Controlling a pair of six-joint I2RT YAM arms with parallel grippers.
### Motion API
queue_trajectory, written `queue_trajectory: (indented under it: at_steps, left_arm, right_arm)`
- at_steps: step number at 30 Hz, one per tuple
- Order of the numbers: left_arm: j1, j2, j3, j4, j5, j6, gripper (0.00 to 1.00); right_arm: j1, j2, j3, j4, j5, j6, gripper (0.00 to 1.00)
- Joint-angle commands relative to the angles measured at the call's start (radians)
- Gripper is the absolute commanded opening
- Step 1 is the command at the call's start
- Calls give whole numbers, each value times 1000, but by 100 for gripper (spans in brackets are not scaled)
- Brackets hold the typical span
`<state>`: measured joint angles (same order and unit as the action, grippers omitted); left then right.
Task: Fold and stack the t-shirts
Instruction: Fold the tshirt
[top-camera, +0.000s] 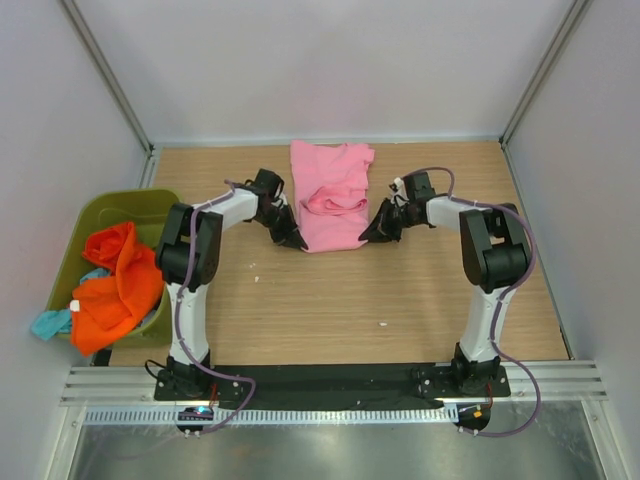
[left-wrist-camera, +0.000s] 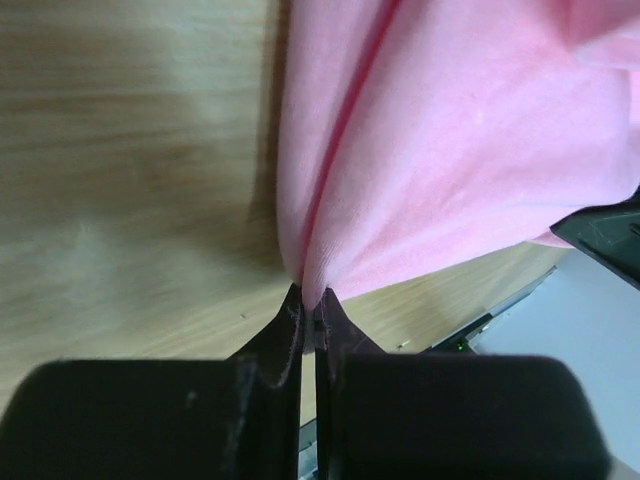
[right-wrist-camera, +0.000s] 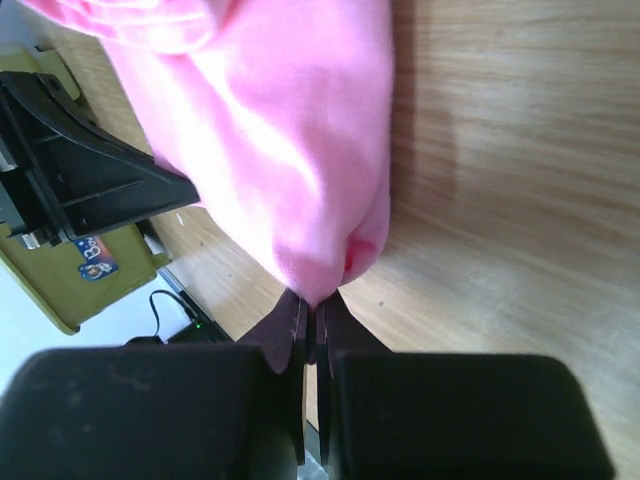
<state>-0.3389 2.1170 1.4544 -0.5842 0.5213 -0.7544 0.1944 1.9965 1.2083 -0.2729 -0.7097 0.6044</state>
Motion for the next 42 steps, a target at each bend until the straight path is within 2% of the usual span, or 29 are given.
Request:
queue_trajectory:
  at_steps: [1, 7, 14, 26, 31, 34, 35, 37, 38, 39, 40, 41, 42]
  left_arm:
    - [-15, -126, -6, 3, 28, 9, 0]
    - [-55, -294, -20, 20, 3, 35, 0]
    - [-91, -397, -15, -26, -26, 84, 0]
    - [-97, -462, -114, -32, -63, 101, 0]
    - [-63, -404, -68, -8, -57, 90, 0]
    - [-29, -335, 67, -8, -52, 105, 0]
    - [-20, -275, 110, -9, -52, 107, 0]
    - [0, -204, 278, -9, -69, 131, 0]
    - [4, -121, 347, -8, -82, 139, 0]
    - [15, -79, 471, 9, -102, 150, 0]
    - [17, -27, 548, 9, -122, 170, 0]
    - [17, 18, 613, 9, -153, 228, 4]
    - [17, 91, 665, 12, -193, 249, 16]
  right_arm:
    - [-7, -142, 25, -15, -30, -8, 1]
    - [-7, -299, -41, -26, -59, 37, 2]
    - [-7, -425, -69, -69, -76, 55, 2]
    - [-7, -493, -165, -92, -48, 31, 1]
    - [-9, -458, -139, -74, -40, 26, 1]
    - [-21, -398, -18, -40, -36, 37, 1]
    - [-26, -334, 29, -32, -34, 34, 1]
    - [-33, -242, 213, -26, -21, 12, 2]
    - [-36, -129, 287, -26, -13, 2, 1]
    - [-41, -73, 438, -22, -5, -6, 2]
    - [-46, -18, 514, -16, -5, -17, 2]
    - [-47, 43, 590, -17, 16, -34, 7]
    - [-49, 121, 711, -46, 50, -47, 35]
